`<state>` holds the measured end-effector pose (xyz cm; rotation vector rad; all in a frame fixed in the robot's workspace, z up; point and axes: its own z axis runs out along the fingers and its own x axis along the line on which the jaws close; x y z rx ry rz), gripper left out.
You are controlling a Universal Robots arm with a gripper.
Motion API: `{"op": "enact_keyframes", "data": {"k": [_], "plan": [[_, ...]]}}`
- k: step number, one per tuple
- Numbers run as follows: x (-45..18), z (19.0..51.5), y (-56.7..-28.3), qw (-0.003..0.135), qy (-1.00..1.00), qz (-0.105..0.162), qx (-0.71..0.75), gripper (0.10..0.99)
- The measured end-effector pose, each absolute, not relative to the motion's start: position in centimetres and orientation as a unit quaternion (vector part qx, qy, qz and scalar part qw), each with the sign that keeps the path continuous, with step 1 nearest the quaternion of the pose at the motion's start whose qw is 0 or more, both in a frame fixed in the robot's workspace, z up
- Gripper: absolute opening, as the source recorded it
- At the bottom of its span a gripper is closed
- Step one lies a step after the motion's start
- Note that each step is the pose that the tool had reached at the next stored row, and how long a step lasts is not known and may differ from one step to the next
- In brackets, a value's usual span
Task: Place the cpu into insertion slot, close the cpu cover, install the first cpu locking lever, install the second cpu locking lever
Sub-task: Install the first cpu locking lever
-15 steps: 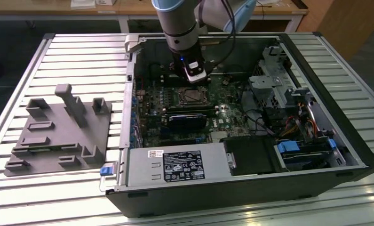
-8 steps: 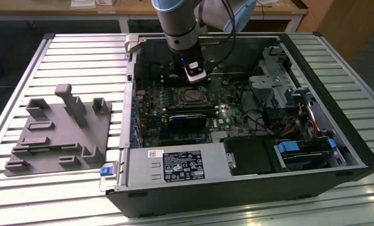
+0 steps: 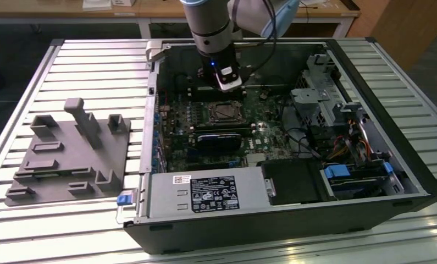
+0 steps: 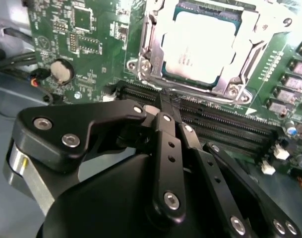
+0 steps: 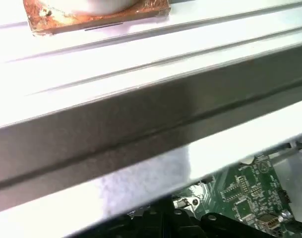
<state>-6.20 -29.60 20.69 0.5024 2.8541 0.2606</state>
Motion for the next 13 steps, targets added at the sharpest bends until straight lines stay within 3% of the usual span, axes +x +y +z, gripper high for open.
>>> {"op": "enact_keyframes", "data": {"k": [10,13], "plan": [[-6.2,21.37,-29.6,0.116,0.974,0.089,0.171,0.106],[-6.1,21.35,-29.6,0.106,0.976,0.083,0.172,0.106]]}}
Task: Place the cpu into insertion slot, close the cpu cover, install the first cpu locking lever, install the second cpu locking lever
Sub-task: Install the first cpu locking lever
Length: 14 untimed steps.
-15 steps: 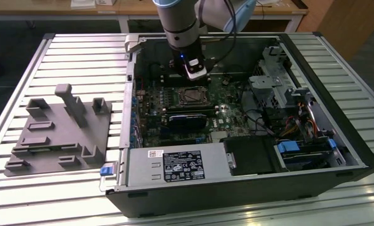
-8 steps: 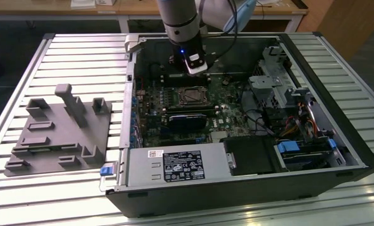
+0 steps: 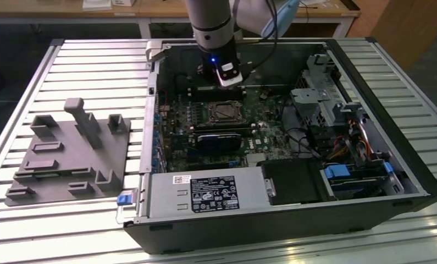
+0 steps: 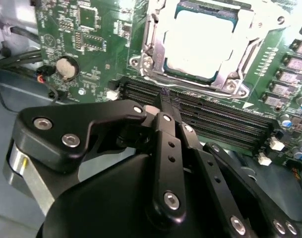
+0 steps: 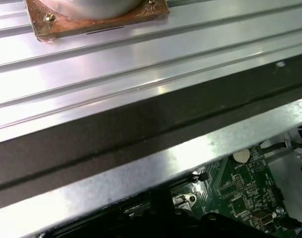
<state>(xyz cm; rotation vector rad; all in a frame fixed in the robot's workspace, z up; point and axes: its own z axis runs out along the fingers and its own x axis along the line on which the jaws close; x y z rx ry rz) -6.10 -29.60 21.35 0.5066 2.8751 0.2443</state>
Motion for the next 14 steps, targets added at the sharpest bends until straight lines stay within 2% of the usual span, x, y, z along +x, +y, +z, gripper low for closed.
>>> {"op": "enact_keyframes", "data": {"k": [4,14], "plan": [[-5.73,21.35,-29.6,0.086,0.979,0.064,0.172,0.106],[-5.5,21.35,-30.22,0.085,0.982,0.025,0.17,0.106]]}}
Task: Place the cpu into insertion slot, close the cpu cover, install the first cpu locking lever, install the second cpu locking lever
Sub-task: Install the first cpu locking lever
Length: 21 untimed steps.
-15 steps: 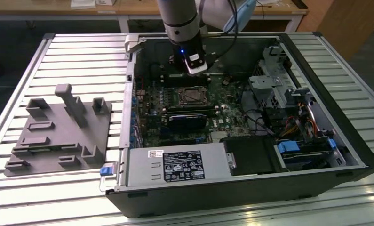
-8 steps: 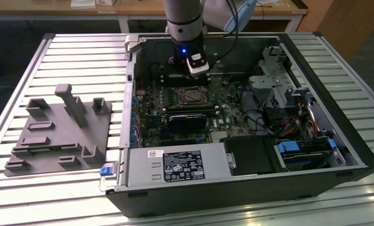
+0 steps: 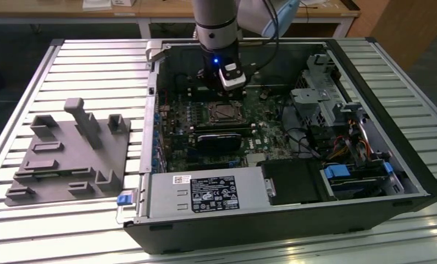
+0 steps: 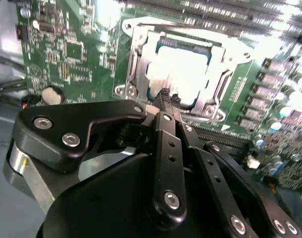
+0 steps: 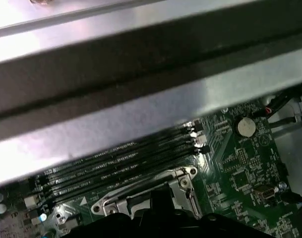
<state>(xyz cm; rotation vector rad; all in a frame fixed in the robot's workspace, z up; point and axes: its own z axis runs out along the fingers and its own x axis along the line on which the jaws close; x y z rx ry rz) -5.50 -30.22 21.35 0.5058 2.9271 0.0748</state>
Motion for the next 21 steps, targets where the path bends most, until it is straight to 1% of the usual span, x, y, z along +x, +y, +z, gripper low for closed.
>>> {"op": "enact_keyframes", "data": {"k": [7,12,14,21], "plan": [[-5.4,21.4,-30.9,0.082,0.982,0.002,0.168,0.106],[-5.4,21.3,-31.9,0.081,0.983,-0.002,0.168,0.106],[-5.4,21.3,-32.2,0.078,0.983,-0.005,0.167,0.106],[-5.4,21.3,-32.2,0.077,0.983,-0.005,0.167,0.106]]}}
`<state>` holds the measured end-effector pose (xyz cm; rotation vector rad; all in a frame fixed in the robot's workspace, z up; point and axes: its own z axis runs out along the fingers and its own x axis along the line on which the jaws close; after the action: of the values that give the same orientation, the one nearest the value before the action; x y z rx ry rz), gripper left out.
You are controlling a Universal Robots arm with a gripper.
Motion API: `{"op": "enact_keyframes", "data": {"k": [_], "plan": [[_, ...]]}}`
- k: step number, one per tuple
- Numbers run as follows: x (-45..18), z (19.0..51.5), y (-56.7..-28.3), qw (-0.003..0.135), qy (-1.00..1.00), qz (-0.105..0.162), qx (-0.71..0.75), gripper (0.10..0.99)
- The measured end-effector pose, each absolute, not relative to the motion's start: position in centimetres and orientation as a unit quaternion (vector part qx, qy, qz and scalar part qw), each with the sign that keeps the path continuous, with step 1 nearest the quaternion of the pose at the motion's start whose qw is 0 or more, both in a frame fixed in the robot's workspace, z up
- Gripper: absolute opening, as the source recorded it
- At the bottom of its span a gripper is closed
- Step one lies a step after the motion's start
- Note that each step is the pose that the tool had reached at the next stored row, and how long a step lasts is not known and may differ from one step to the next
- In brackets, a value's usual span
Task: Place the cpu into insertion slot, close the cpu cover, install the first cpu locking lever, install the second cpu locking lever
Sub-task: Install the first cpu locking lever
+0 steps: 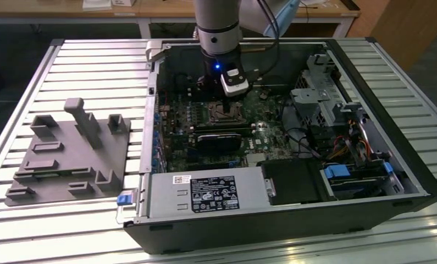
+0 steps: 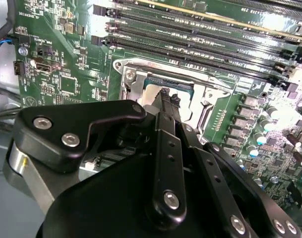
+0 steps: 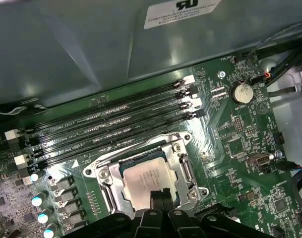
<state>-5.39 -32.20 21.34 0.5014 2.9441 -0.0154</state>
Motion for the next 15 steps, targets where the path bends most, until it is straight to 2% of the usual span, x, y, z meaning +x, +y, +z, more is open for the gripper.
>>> {"op": "enact_keyframes", "data": {"k": [15], "plan": [[-5.4,23.4,-32.2,0.077,0.983,-0.004,0.167,0.106]]}}
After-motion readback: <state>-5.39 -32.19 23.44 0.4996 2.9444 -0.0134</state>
